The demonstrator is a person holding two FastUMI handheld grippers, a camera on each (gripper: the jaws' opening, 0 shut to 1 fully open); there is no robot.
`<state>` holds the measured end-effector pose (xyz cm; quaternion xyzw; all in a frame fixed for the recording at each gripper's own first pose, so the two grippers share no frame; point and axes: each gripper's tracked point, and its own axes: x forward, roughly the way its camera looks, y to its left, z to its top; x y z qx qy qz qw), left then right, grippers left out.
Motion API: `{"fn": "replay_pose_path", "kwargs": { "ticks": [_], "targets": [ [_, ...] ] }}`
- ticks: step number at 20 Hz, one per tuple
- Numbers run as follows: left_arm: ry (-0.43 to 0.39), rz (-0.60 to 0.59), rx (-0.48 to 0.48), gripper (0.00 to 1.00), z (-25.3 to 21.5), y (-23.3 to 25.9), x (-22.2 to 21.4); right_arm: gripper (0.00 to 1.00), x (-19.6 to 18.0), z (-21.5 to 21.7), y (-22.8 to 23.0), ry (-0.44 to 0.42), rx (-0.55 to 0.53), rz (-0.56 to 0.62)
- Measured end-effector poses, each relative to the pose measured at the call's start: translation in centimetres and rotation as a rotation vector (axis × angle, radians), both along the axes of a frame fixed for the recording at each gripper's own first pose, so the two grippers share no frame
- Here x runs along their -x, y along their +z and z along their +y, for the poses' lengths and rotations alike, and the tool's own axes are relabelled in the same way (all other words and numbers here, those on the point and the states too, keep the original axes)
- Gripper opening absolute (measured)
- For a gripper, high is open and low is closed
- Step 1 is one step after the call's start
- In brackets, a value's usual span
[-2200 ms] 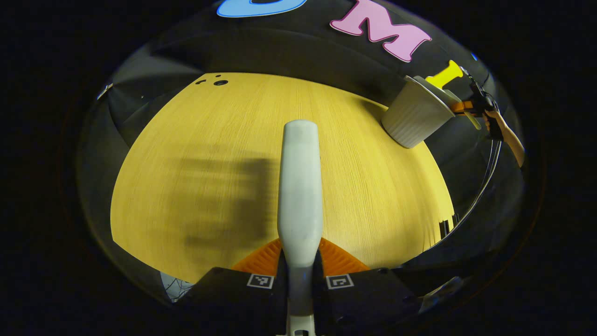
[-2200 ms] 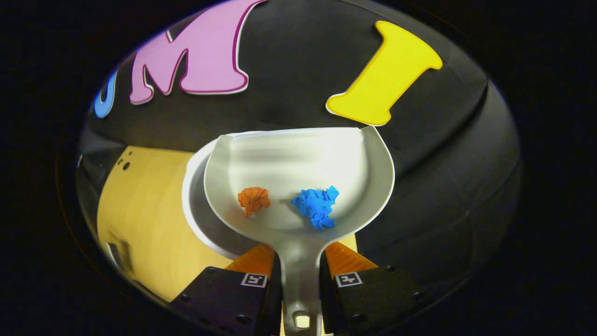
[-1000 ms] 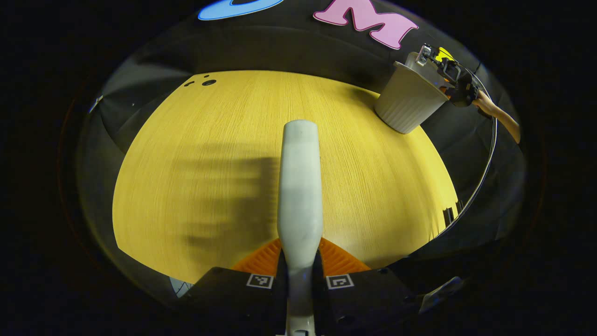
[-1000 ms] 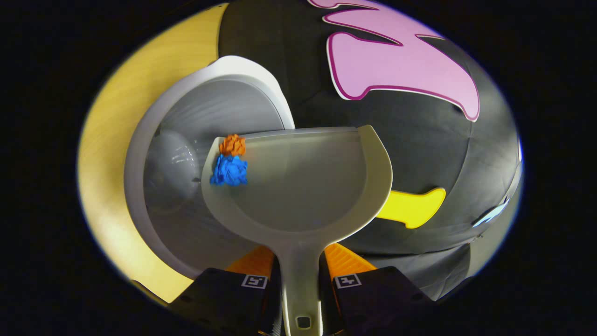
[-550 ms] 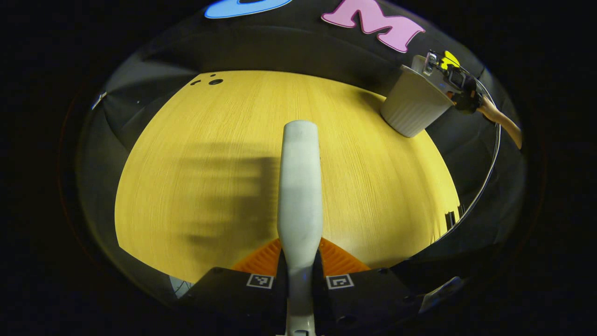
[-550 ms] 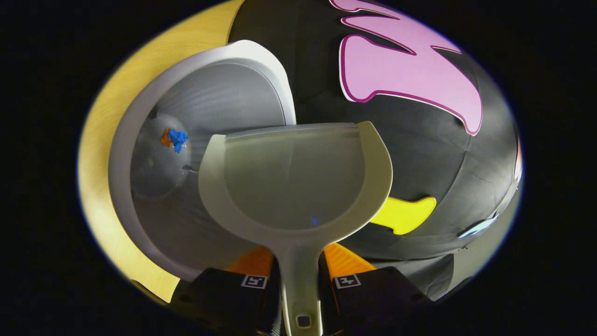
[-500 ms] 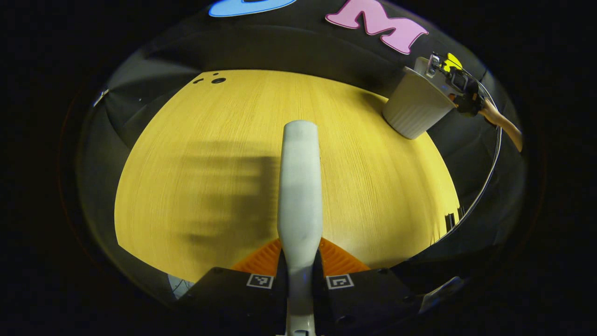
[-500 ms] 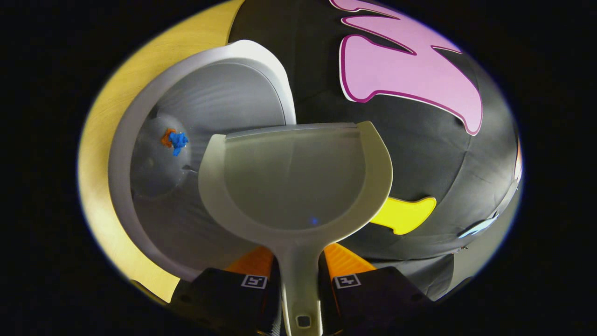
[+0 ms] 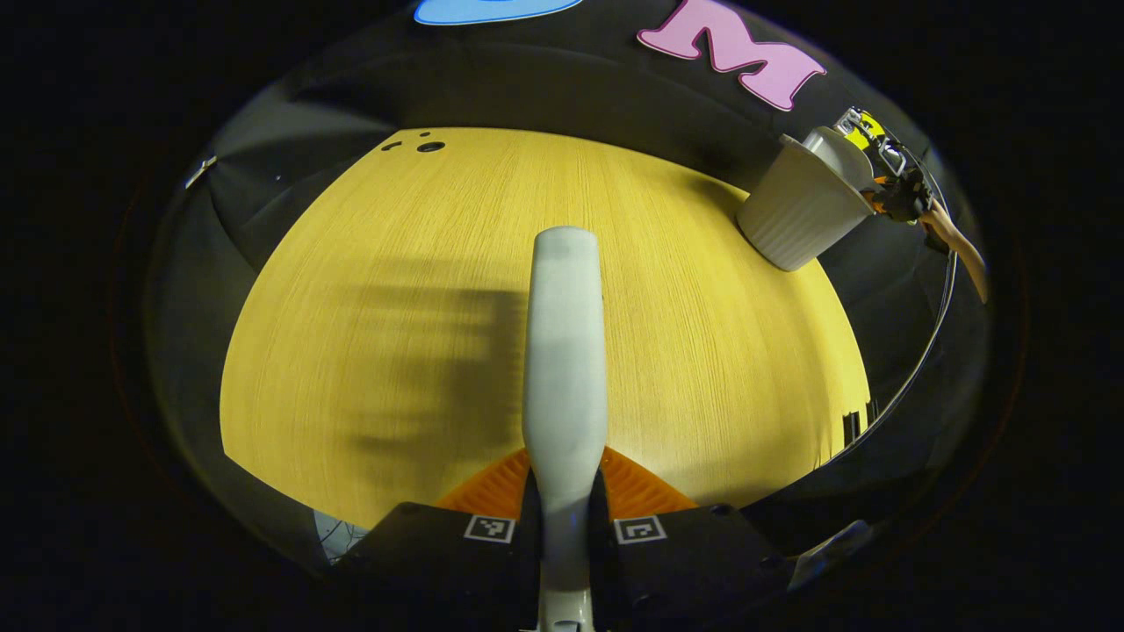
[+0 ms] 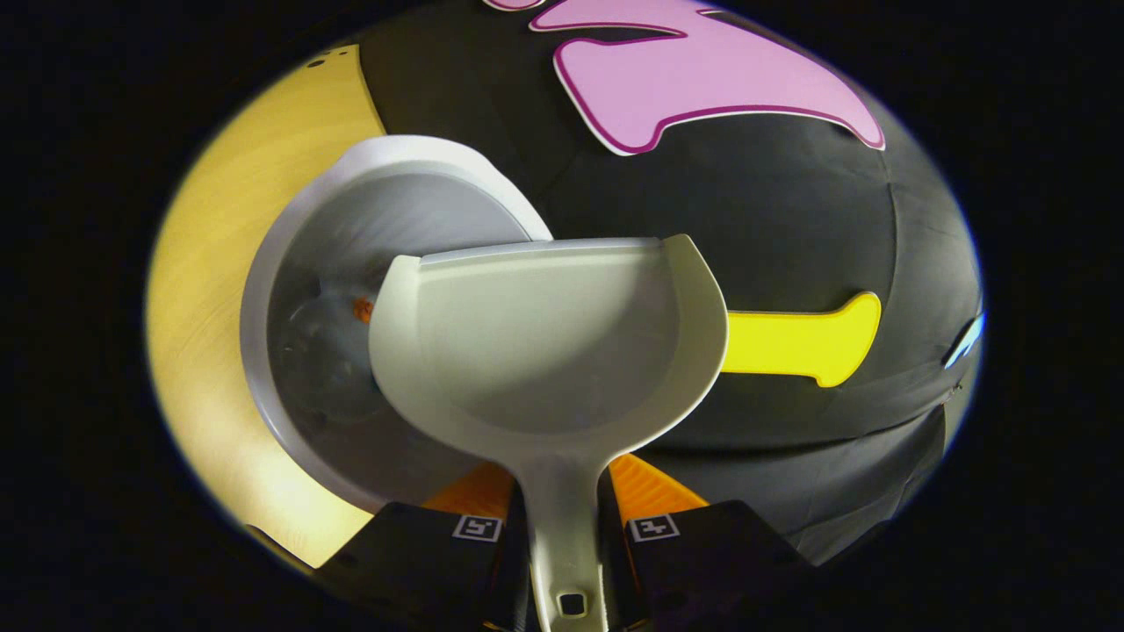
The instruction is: Pick up the small broom and dustpan from the desktop, sweep the trash into the dustpan with the broom, and then empty the trash into the garbage bin.
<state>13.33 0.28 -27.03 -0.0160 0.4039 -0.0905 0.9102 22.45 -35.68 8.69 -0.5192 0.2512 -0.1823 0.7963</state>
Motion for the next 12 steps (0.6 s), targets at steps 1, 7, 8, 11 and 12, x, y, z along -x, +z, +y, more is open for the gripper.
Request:
{"fn": "replay_pose_path", "kwargs": {
  "ticks": [1,7,8,11,12],
  "targets": [
    [-0.002,-0.002,-0.004,0.27,-0.1,0.1,-0.2,0.37,0.4,0.3,0.6,0.003,-0.051,-0.021],
    [-0.022,-0.013,-0.027,0.25,-0.4,1.0,-1.4,0.34,2.2,1.3,5.5,0.022,-0.362,-0.196],
    [-0.024,-0.029,-0.037,0.25,-0.4,1.4,-1.8,0.36,2.3,1.5,6.2,0.034,-0.407,-0.212],
    [-0.032,-0.100,-0.071,0.27,-0.6,3.2,-2.8,0.37,2.8,1.7,7.8,0.101,-0.524,-0.281],
    [-0.037,-0.124,-0.085,0.25,-0.7,3.8,-3.1,0.37,2.9,1.7,8.0,0.127,-0.540,-0.312]
  ]
}}
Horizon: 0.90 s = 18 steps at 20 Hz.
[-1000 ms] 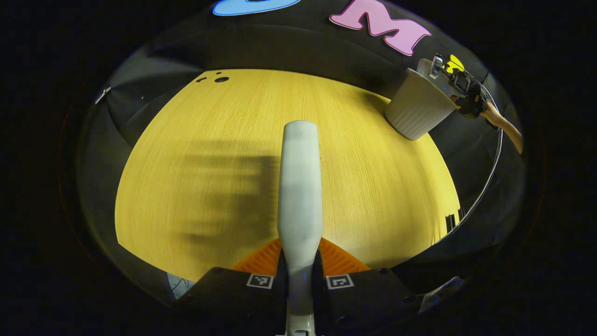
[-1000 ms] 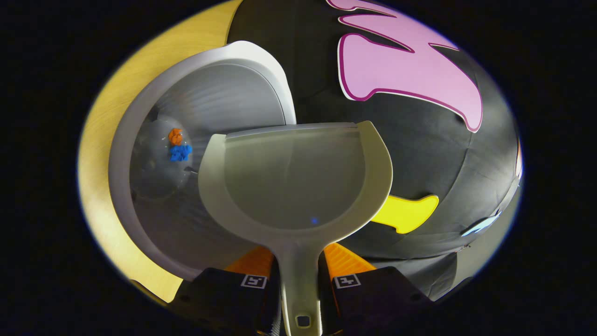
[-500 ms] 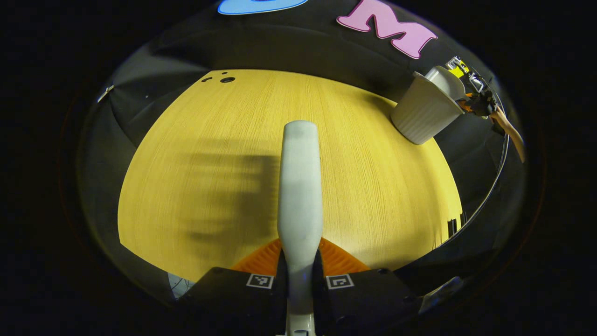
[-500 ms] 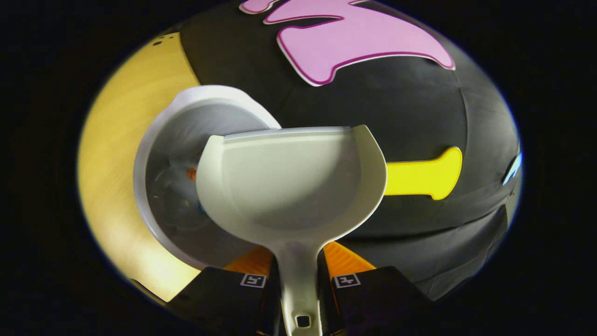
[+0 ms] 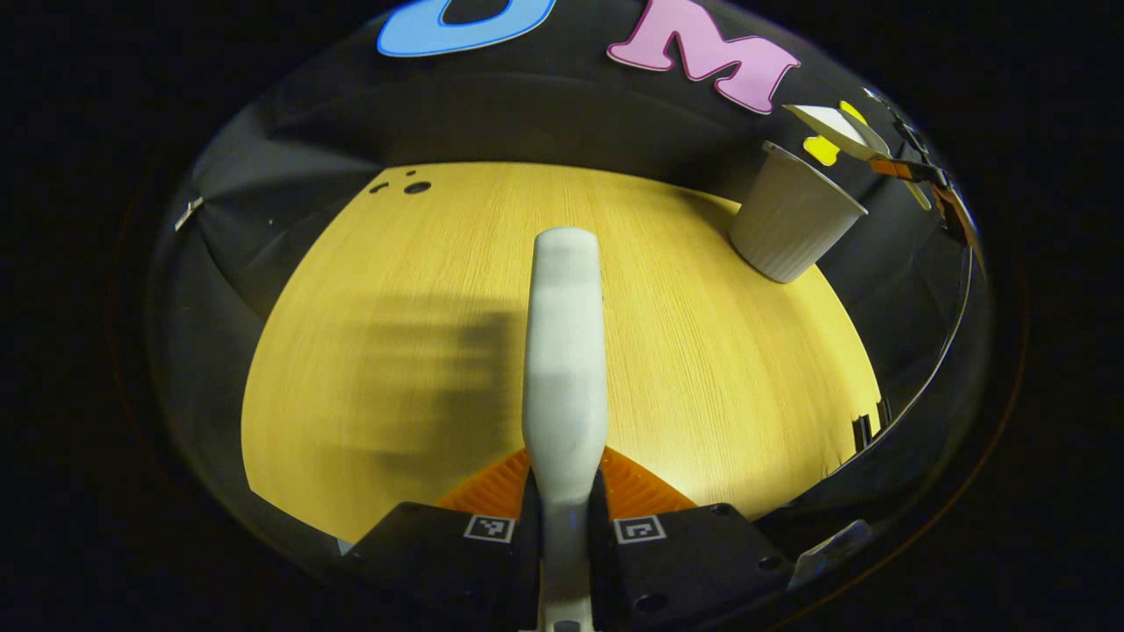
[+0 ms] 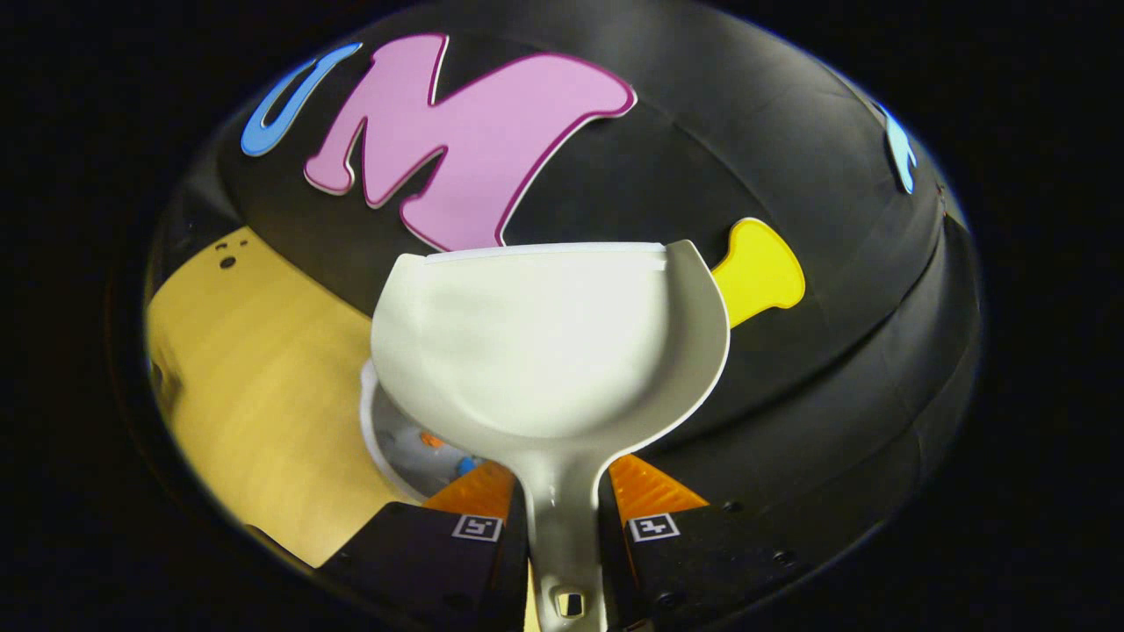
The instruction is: Pick up the small broom and dustpan from the desktop, sweep the trash into the dustpan with the broom, and then empty the trash into the garbage bin.
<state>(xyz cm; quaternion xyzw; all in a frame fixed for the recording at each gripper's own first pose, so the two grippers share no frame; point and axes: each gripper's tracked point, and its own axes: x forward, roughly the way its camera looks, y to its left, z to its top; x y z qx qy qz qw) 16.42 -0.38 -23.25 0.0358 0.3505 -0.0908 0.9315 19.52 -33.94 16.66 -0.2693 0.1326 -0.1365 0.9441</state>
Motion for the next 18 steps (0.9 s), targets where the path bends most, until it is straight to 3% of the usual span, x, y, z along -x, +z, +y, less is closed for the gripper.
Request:
{"fn": "replay_pose_path", "kwargs": {
  "ticks": [4,9,11,14,15,18],
  "targets": [
    [0.000,-0.033,0.012,0.25,-0.6,1.4,-0.4,0.37,0.7,-0.2,-0.1,0.110,-0.102,-0.100],
    [0.036,-0.095,0.015,0.27,-0.4,2.5,-0.9,0.40,0.4,0.2,-2.4,0.251,-0.265,-0.097],
    [0.054,-0.100,0.015,0.27,0.3,2.4,-0.8,0.34,-0.5,0.1,-4.3,0.295,-0.299,-0.053],
    [0.076,-0.088,0.020,0.27,1.0,1.9,-0.9,0.37,0.0,-0.1,-5.7,0.343,-0.369,0.069],
    [0.083,-0.081,0.027,0.27,1.2,1.6,-0.9,0.34,-0.2,-0.9,-6.5,0.346,-0.370,0.102],
    [0.111,-0.066,0.044,0.27,2.1,1.2,-1.1,0.37,-0.7,-2.2,-8.9,0.341,-0.391,0.203]
  ]
}}
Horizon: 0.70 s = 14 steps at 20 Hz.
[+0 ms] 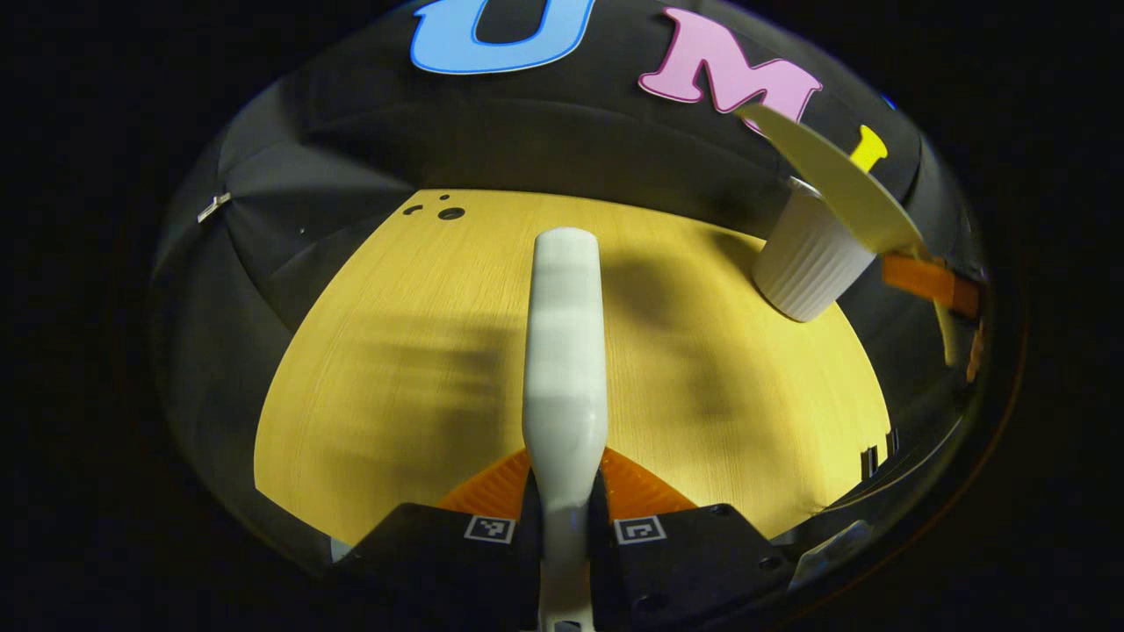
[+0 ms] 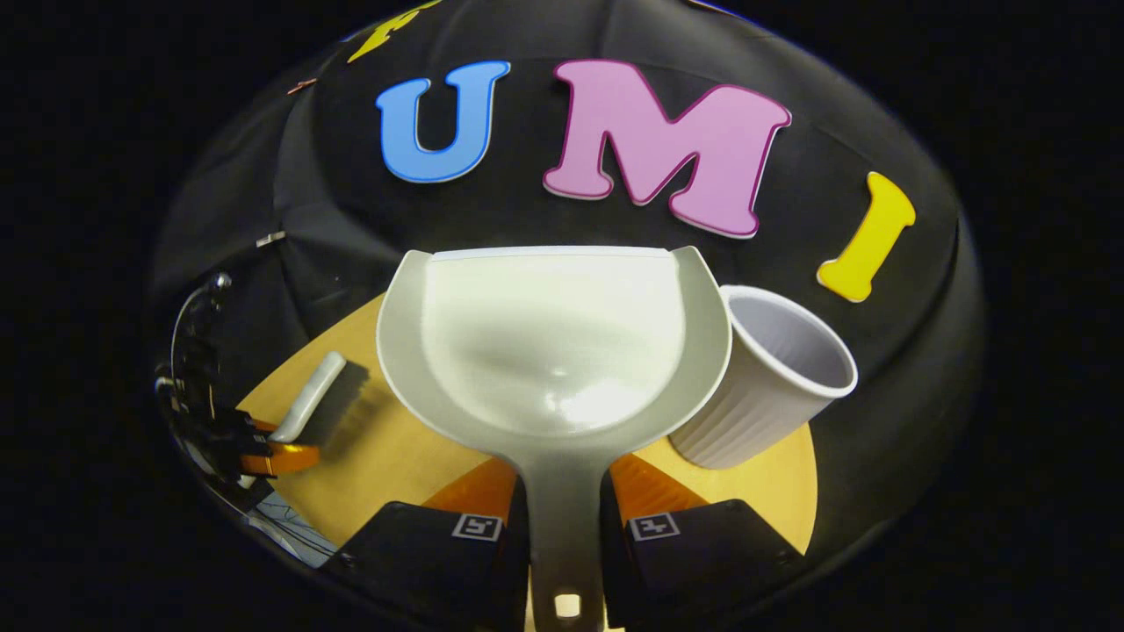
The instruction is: Pick up the small broom and dustpan from the desktop, sweep the trash into the dustpan with the broom, and then empty the trash into the garbage bin.
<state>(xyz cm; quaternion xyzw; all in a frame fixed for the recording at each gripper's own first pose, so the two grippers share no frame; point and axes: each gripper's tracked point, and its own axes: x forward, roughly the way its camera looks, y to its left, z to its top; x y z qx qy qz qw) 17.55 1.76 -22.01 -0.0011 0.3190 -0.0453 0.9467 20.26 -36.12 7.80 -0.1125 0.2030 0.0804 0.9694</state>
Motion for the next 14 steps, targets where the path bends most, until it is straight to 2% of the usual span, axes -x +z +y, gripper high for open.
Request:
{"fn": "replay_pose_path", "kwargs": {
  "ticks": [2,3,4,5,9,11,14],
  "targets": [
    [0.017,0.016,-0.002,0.25,0.7,-0.7,-0.2,0.34,-1.2,-1.6,-1.8,-0.008,-0.028,0.070],
    [0.019,0.026,-0.002,0.25,0.8,-1.2,-0.4,0.37,-1.5,-2.3,-2.5,-0.015,-0.025,0.097],
    [0.020,0.035,-0.003,0.25,1.0,-1.6,-0.6,0.34,-0.4,-2.6,-3.9,-0.021,-0.022,0.119],
    [0.020,0.045,-0.006,0.25,1.0,-2.2,-0.8,0.37,0.1,-3.2,-4.6,-0.025,-0.026,0.140],
    [0.023,0.109,-0.044,0.27,0.8,-5.4,-1.6,0.37,1.6,-4.8,-10.9,-0.059,-0.043,0.262],
    [0.018,0.134,-0.066,0.27,0.4,-6.7,-2.4,0.34,2.5,-5.1,-14.1,-0.076,-0.066,0.312],
    [-0.001,0.167,-0.105,0.27,-0.6,-7.8,-3.5,0.38,2.4,-6.0,-17.3,-0.122,-0.098,0.366]
  ]
}}
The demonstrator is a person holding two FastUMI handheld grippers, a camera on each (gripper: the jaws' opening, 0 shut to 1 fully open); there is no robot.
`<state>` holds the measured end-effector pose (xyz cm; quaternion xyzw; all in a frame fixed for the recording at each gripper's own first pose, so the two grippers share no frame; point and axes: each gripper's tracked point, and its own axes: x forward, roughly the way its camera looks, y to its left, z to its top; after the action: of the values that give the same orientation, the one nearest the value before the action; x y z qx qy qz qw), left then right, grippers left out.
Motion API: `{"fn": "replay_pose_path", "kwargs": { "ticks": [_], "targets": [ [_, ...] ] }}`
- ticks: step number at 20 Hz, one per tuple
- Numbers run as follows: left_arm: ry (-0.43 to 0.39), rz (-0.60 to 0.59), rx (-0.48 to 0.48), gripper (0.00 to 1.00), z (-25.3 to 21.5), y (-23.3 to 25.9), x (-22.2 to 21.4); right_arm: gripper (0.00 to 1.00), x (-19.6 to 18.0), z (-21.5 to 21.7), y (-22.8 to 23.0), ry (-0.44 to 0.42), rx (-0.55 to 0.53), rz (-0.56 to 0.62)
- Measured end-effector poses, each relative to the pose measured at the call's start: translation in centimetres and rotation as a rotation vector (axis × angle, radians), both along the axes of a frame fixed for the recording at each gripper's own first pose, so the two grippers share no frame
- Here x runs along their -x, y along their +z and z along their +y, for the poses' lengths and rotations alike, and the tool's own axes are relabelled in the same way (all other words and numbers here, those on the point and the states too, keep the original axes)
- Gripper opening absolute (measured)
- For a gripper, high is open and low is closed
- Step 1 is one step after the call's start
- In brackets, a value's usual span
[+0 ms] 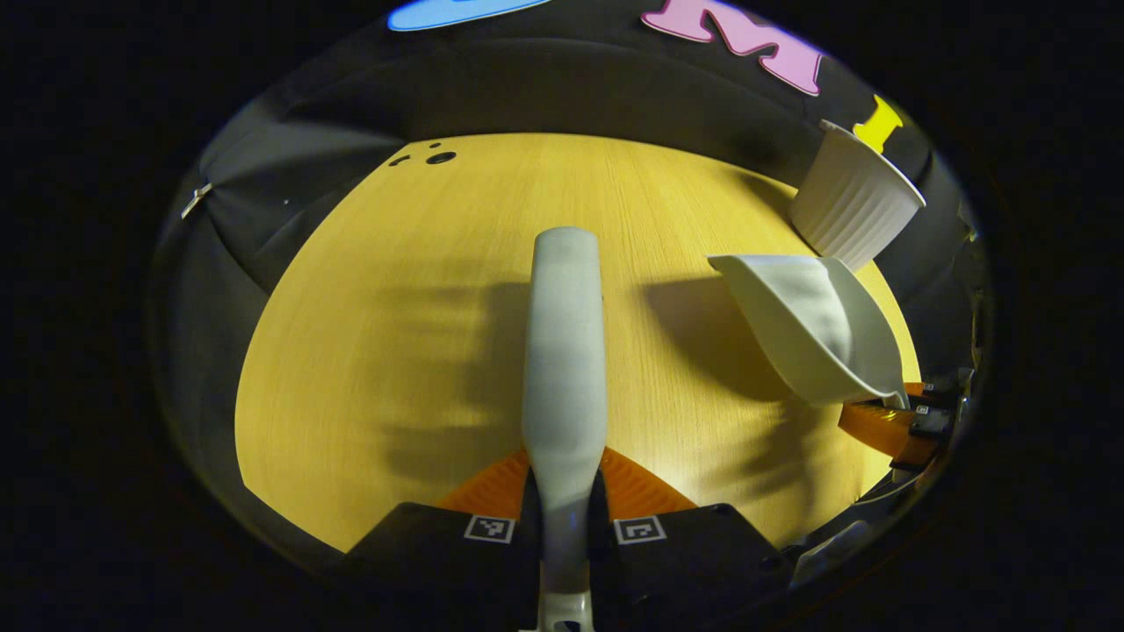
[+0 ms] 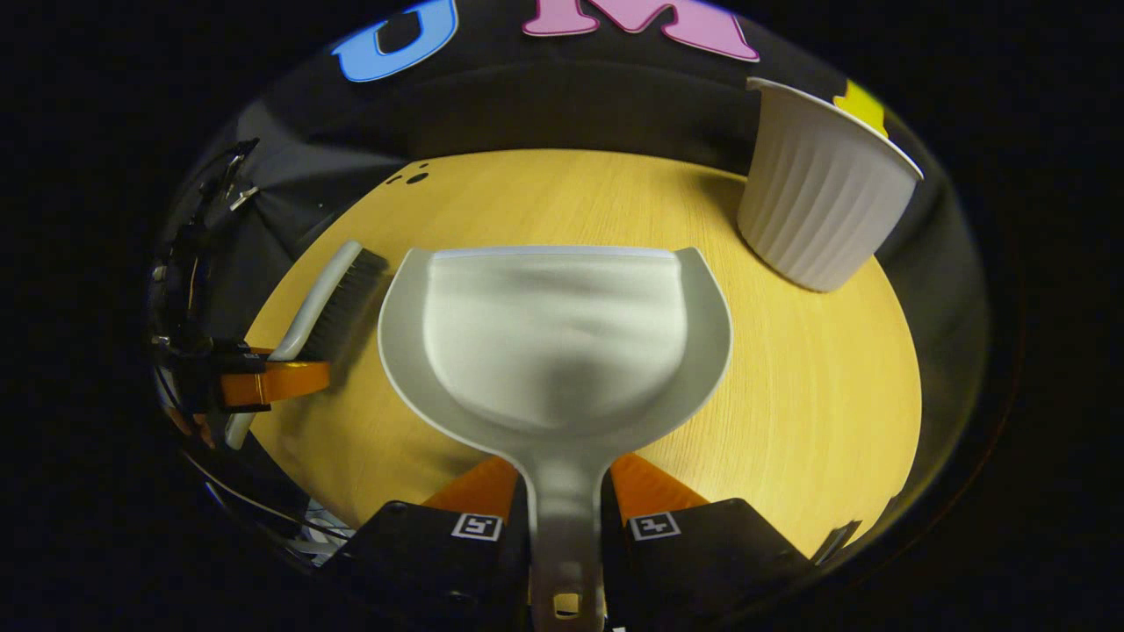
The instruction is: Pick up the small broom and dustpan from the desktop, sweep the trash into the dustpan with the broom, and then empty the trash into the garbage bin.
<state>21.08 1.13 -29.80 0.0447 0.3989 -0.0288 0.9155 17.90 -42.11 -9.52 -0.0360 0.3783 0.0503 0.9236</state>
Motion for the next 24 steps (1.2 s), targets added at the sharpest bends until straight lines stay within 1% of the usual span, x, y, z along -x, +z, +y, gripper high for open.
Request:
{"fn": "replay_pose_path", "kwargs": {
  "ticks": [3,4,6,8,9,10,11,12,13,14,15,17,18,21,24],
  "targets": [
    [-0.017,0.028,-0.072,0.29,-0.7,-0.6,-1.1,0.38,-0.3,-0.8,-2.1,-0.039,0.020,0.034],
    [-0.022,0.036,-0.091,0.27,-1.0,-0.8,-1.5,0.38,-0.7,-0.7,-2.5,-0.051,0.014,0.043],
    [-0.027,0.062,-0.117,0.28,-1.5,-1.5,-1.6,0.38,-1.0,-0.8,-2.7,-0.067,0.016,0.042],
    [-0.038,0.062,-0.153,0.28,-1.4,-1.7,-1.9,0.38,-1.1,-0.8,-2.8,-0.056,0.020,0.042],
    [-0.042,0.065,-0.164,0.28,-1.4,-1.5,-1.9,0.43,-1.2,-0.6,-2.8,-0.043,0.011,0.045],
    [-0.035,0.072,-0.166,0.29,-1.4,-1.5,-1.8,0.39,-1.1,-0.7,-2.8,-0.032,0.007,0.041],
    [-0.023,0.067,-0.166,0.29,-1.3,-1.3,-1.8,0.41,-1.2,-0.7,-2.8,-0.015,0.004,0.043],
    [-0.019,0.066,-0.151,0.27,-1.5,-1.2,-1.7,0.40,-0.9,-0.6,-2.8,0.000,-0.001,0.048],
    [-0.014,0.060,-0.138,0.31,-1.7,-0.8,-1.4,0.48,-0.7,-0.7,-2.6,0.008,-0.005,0.047],
    [-0.008,0.050,-0.124,0.44,-1.9,-0.6,-1.4,0.51,-0.7,-0.5,-2.2,0.016,-0.017,0.043],
    [0.002,0.038,-0.117,0.58,-1.8,-0.2,-1.3,0.56,-0.7,-0.6,-1.6,0.016,-0.024,0.032],
    [0.031,-0.019,-0.111,0.85,-1.5,1.3,-1.3,1.00,-1.0,-1.0,-0.1,0.003,-0.026,-0.002],
    [0.039,-0.050,-0.113,0.99,-1.4,2.4,-1.1,1.00,-0.9,-1.3,0.7,-0.004,-0.020,-0.027],
    [-0.006,-0.166,-0.112,0.98,-2.5,6.2,0.8,1.00,-0.1,-1.3,5.4,-0.013,-0.034,-0.146],
    [-0.044,-0.325,-0.091,0.98,-4.1,11.9,3.1,1.00,0.7,-0.9,10.3,-0.022,-0.038,-0.287]
  ]
}}
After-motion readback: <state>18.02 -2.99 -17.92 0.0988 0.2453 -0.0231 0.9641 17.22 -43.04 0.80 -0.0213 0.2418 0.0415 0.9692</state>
